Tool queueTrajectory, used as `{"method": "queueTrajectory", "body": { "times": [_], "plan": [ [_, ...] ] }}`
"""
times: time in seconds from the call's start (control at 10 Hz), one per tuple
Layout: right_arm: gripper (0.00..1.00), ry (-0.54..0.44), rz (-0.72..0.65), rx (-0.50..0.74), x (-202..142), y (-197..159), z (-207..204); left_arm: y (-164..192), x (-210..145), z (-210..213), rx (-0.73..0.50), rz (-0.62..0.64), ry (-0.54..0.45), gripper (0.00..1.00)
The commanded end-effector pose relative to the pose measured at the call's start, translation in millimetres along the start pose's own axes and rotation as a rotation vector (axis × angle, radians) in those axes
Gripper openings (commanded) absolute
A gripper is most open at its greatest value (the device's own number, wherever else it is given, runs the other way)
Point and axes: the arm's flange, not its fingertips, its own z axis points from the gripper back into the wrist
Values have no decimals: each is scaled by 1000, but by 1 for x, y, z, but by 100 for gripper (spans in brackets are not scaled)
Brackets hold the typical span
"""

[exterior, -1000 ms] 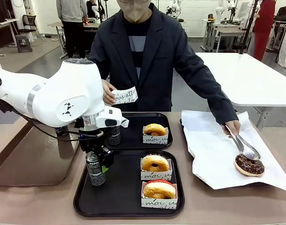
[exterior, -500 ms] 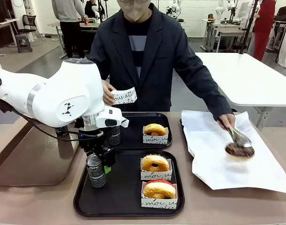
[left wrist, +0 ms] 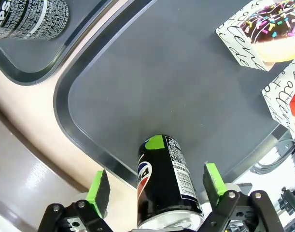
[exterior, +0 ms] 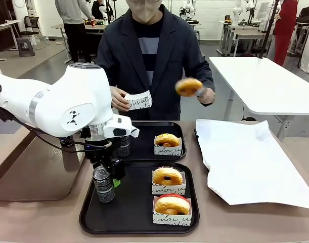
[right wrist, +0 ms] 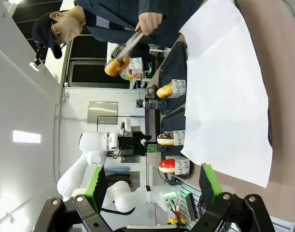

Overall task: Set up donuts and drinks on trays.
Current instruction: Pick up one Pepsi coke from the Handle tray and place it on the Flat Tray without a Pepsi coke.

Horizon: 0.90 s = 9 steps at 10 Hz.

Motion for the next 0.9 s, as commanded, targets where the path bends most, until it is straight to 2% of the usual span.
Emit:
{"method": "queueTrajectory", "body": {
  "times": [0.0,0.2,0.3,0.6,0.8],
  "plan": [
    [100,-17,18,27,2,1,-1,-1,-4,2,-30,-9,-15,100],
    [100,-17,18,27,2,1,-1,-3,-5,8,-39,-44,-36,100],
    [100,-17,18,27,2,1,-1,-7,-7,27,-23,-59,-53,100],
    [100,-17,18,27,2,1,-1,-17,-26,77,151,-47,-73,100],
    [100,-17,18,27,2,1,-1,-7,-51,116,203,7,-105,100]
  ]
}}
